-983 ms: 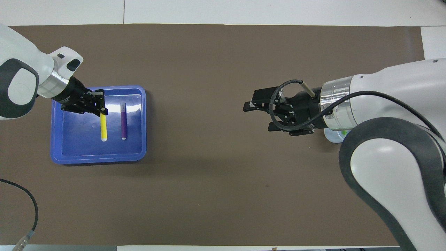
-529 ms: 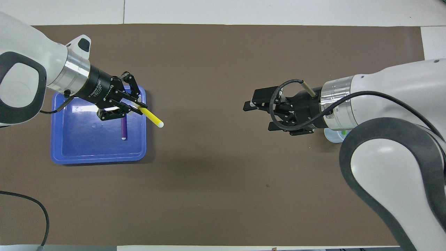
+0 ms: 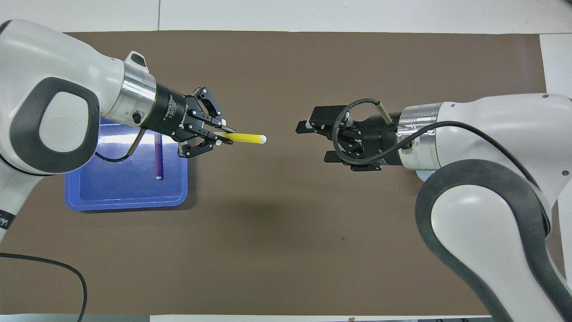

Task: Transfer and insert pens with both arms
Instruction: 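Lift the yellow pen with the left gripper toward the right gripper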

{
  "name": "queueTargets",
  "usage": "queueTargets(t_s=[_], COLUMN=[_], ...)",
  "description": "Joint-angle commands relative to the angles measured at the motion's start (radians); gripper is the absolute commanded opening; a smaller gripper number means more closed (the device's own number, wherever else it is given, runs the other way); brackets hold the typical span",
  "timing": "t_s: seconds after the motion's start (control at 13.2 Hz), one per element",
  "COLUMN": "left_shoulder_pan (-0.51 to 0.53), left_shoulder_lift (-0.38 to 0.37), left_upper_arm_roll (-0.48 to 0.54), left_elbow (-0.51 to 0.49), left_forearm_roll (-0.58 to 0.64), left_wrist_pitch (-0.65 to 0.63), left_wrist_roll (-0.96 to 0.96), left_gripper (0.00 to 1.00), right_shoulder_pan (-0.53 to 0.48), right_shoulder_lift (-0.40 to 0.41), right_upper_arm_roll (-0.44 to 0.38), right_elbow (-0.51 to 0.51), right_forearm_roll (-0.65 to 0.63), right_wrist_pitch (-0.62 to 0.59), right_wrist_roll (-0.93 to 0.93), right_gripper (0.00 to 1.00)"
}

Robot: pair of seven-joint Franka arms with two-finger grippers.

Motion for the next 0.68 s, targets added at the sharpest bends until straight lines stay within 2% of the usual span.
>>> queueTargets(t_s=[0.0,0.15,0.3,0.53,0.6], left_shoulder_pan=[-0.001,-0.001,0.003,-0.01,-0.01], left_shoulder_lift=[-0.1,-0.169,-0.222,-0.226,-0.229], left_upper_arm_roll=[0.01,0.01,0.01,0.01,0.01], left_elbow=[-0.136,-0.225,-0.291,-0.293,-0.294], left_forearm_roll=[-0.115,-0.201,-0.303,-0.311,-0.315], left_wrist_pitch=[0.067,0.132,0.189,0.193,0.196], left_wrist_roll=[-0.026,-0.038,-0.04,-0.039,-0.045], left_gripper=[0.0,0.0,0.0,0.0,0.0], right_shoulder_pan=[0.035,0.055,0.055,0.051,0.054], right_shoulder_lift=[-0.029,-0.023,-0.023,-0.023,-0.023], right_upper_arm_roll=[0.003,0.005,0.005,0.005,0.005], right_elbow=[-0.039,-0.039,-0.045,-0.057,-0.057], right_forearm_roll=[0.023,0.023,0.02,0.011,0.011], right_wrist_pitch=[0.072,0.142,0.144,0.149,0.15], right_wrist_roll=[0.014,0.03,0.017,-0.026,-0.024], right_gripper=[1.0,1.0,1.0,1.0,0.97])
